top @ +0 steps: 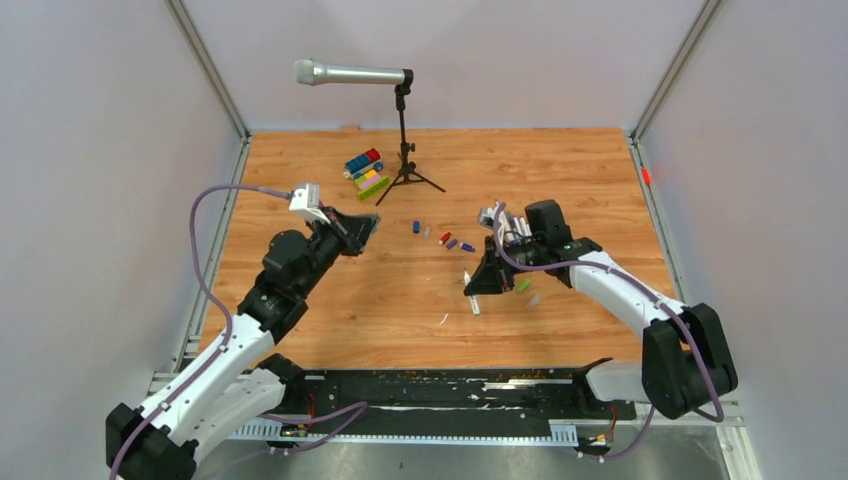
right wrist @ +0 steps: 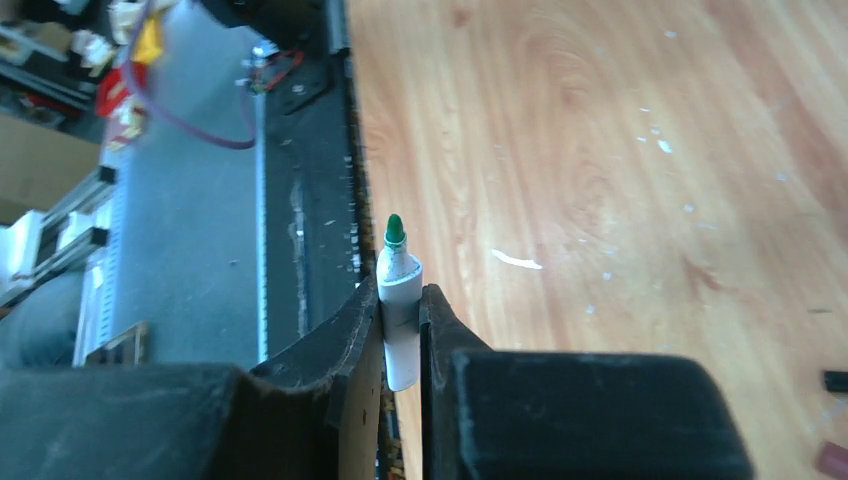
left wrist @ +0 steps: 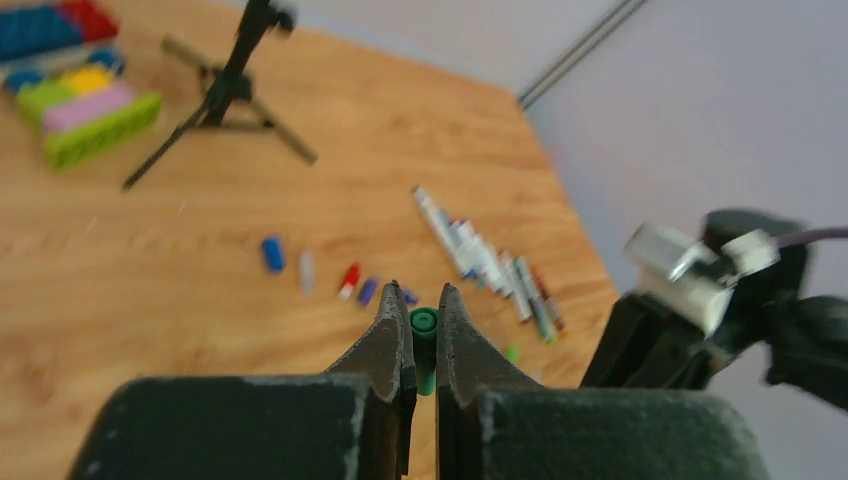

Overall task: Open the pen caps
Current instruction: Place the pen at the center of the board, then place the pen cap at the center of the board.

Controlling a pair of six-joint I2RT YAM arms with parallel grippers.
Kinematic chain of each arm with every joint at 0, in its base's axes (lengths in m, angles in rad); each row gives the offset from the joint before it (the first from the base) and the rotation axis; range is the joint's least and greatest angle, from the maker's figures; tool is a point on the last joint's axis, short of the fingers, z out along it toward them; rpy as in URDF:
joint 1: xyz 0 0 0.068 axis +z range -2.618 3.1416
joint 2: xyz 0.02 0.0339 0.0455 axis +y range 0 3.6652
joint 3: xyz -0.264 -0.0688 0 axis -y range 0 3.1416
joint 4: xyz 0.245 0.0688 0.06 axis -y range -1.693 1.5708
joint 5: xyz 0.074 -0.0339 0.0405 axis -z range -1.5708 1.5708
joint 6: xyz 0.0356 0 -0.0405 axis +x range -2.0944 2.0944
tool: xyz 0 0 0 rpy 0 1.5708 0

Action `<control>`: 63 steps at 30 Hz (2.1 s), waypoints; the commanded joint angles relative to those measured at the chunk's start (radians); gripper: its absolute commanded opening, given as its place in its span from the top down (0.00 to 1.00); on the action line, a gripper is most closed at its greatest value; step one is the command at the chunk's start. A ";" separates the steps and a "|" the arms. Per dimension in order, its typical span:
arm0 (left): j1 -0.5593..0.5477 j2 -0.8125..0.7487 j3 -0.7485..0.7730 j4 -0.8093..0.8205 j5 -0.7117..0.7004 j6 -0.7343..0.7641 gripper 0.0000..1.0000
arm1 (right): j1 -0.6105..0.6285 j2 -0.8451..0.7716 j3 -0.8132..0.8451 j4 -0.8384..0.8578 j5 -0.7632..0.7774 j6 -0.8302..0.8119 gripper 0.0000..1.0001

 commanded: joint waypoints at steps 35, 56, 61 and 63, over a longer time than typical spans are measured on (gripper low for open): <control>0.014 0.465 -0.073 -0.563 -0.047 -0.081 0.78 | 0.429 0.636 0.507 -0.120 0.834 0.505 0.79; 0.019 0.300 0.091 -0.678 -0.075 0.097 0.24 | 0.447 0.288 0.450 -0.169 0.910 0.095 0.48; 0.083 0.227 0.103 -0.621 -0.077 0.163 0.09 | 0.308 0.129 0.340 -0.251 0.635 -0.218 0.35; 0.139 0.210 0.088 -0.584 -0.074 0.166 0.07 | 0.198 0.072 0.284 -0.269 0.453 -0.306 0.33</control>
